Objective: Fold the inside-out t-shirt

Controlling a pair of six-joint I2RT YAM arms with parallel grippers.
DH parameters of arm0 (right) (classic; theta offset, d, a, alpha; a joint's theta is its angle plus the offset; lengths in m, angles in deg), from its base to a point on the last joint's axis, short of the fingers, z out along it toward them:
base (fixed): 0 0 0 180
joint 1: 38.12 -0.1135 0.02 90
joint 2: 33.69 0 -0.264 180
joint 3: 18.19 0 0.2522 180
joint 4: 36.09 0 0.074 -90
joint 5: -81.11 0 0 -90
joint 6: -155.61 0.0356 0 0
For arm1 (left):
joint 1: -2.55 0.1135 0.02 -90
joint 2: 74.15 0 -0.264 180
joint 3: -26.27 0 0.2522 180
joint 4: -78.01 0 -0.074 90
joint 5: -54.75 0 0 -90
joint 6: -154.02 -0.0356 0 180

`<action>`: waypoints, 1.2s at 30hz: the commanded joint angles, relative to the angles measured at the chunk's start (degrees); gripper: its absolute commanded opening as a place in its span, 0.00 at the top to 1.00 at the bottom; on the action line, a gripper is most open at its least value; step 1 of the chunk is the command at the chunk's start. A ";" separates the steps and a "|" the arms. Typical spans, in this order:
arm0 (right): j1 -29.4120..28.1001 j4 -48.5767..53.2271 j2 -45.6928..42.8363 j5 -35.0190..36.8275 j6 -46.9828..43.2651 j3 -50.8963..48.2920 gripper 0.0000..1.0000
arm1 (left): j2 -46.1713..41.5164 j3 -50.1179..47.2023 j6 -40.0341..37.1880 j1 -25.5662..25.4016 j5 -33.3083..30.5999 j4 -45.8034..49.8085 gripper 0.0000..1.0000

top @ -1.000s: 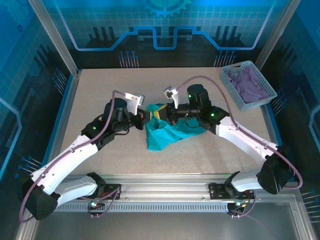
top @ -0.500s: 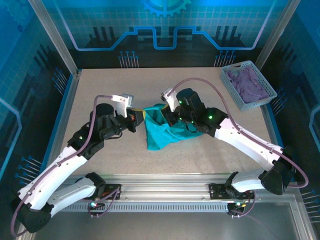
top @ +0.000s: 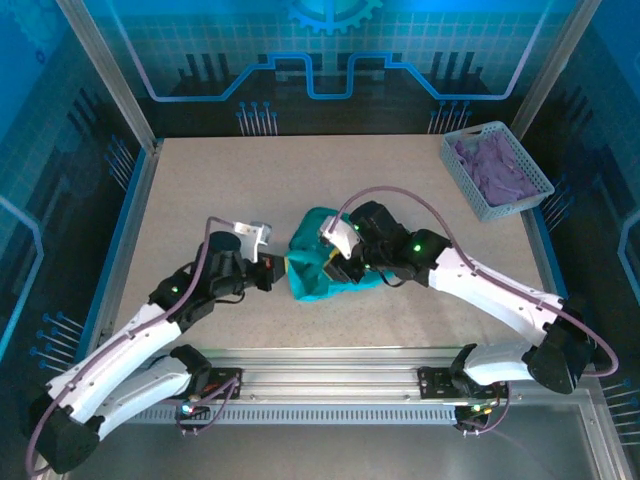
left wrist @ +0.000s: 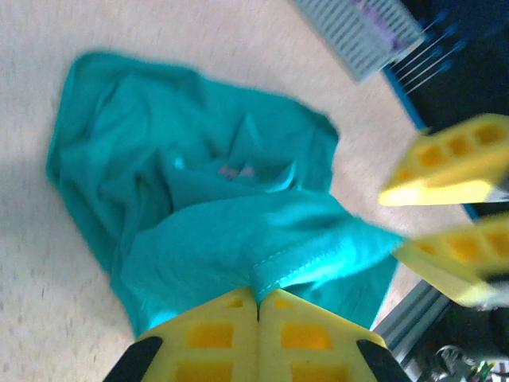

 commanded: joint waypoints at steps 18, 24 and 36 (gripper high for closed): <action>19.54 -8.57 22.87 9.36 14.60 8.69 0.35 | 20.46 5.10 4.63 6.64 -3.56 -9.69 0.29; 19.86 -5.93 35.94 9.86 14.10 16.26 0.30 | 40.34 17.04 2.79 10.05 -0.81 -11.80 0.25; 22.97 -12.63 33.00 5.55 13.96 18.53 0.95 | 56.27 22.47 6.42 12.81 11.31 -16.60 0.83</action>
